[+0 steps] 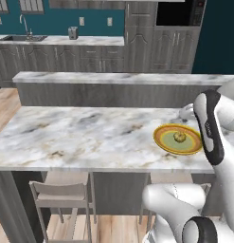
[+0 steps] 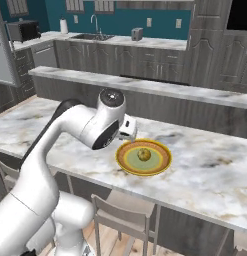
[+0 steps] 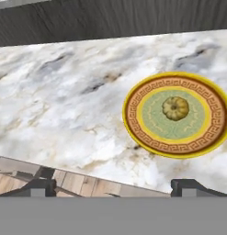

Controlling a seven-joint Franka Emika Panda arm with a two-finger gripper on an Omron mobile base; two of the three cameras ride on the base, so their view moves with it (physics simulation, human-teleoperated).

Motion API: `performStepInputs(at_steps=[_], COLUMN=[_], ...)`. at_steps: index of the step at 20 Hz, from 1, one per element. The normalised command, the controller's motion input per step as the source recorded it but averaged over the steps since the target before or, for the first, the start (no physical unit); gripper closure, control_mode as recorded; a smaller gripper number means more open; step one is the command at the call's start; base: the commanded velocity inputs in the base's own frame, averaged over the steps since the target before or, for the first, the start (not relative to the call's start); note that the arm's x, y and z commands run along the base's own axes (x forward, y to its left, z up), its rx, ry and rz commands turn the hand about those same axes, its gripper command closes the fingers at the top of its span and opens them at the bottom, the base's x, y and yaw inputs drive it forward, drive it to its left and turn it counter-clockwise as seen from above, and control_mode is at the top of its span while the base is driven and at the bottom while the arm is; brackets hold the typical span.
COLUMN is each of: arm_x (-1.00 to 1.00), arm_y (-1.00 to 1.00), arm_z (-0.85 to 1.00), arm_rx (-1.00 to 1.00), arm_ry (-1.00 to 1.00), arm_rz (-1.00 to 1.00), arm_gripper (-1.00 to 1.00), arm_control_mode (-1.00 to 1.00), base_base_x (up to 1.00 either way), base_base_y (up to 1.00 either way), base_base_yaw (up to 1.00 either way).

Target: Take the cheese, chicken drumstick, and squash from the fridge and place them on the plate on the dining counter to create an appetizer plate.

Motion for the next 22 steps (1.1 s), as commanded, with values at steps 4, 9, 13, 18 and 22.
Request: performStepInputs(at_steps=[4, 9, 13, 18, 22], arm_x=[-0.33, -0.17, -0.65, -0.76, -0.61], arm_y=[0.58, 0.47, 0.00, 0.06, 0.39], arm_z=[0.42, 0.00, 0.00, 0.00, 0.00], arm_rx=[-0.12, -0.13, -0.03, -0.01, -0.04], arm_ry=[0.01, 0.04, -0.09, -0.13, -0.14], arm_rz=[0.01, 0.00, 0.00, 0.00, 0.00], arm_gripper=[-1.00, -1.00, -1.00, -1.00, -1.00], arm_control_mode=[-1.00, -1.00, -1.00, -1.00, -1.00], base_base_x=[0.00, 0.00, 0.00, 0.00, 0.00], base_base_y=[0.00, 0.00, 0.00, 0.00, 0.00], base_base_yaw=[0.00, 0.00, 0.00, 0.00, 0.00])
